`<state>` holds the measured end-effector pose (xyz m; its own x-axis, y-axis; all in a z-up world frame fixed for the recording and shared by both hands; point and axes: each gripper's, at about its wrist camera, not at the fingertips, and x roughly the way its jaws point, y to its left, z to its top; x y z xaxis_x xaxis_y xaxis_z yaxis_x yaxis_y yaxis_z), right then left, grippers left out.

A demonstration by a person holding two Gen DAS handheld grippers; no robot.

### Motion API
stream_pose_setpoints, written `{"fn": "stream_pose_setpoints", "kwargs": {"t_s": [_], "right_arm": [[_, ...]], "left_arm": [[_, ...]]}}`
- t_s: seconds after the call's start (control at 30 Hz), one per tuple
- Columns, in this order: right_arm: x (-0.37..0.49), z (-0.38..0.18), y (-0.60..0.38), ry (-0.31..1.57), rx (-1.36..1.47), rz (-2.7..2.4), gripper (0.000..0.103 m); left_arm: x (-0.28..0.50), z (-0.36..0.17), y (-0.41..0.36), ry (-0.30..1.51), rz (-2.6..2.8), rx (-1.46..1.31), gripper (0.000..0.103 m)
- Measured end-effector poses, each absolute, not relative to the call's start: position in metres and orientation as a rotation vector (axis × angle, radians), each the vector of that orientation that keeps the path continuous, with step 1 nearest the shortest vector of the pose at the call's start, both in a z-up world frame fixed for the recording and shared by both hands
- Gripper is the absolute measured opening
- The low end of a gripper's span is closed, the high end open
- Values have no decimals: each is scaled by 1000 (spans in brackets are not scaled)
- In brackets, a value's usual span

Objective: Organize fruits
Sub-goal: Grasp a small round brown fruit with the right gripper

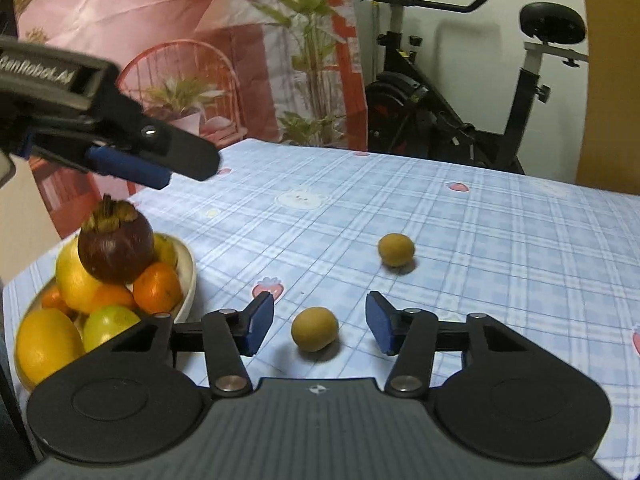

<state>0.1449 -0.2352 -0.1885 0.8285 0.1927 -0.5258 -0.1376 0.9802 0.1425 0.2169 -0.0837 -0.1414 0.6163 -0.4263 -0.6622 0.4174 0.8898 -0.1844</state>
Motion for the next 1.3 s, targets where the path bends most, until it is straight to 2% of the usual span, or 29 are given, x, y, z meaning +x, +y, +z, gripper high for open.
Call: {"fn": "stream_pose_setpoints", "kwargs": {"t_s": [0.13, 0.37, 0.87, 1.1, 1.27, 1.3], "right_arm": [[149, -193, -235, 582, 92, 181, 46], [156, -198, -237, 629, 103, 190, 30], [137, -192, -261, 546, 199, 150, 30], [116, -188, -301, 486, 278, 47, 30], [103, -189, -334, 452, 372, -35, 30], [102, -190, -340, 450, 405, -38, 30]], "left_arm": [[217, -144, -86, 777, -475, 3, 74], [215, -143, -88, 779, -468, 18, 74], [214, -137, -96, 761, -452, 53, 74], [222, -139, -126, 734, -481, 100, 74], [233, -152, -158, 740, -518, 139, 67], [236, -156, -165, 744, -524, 155, 63]]}}
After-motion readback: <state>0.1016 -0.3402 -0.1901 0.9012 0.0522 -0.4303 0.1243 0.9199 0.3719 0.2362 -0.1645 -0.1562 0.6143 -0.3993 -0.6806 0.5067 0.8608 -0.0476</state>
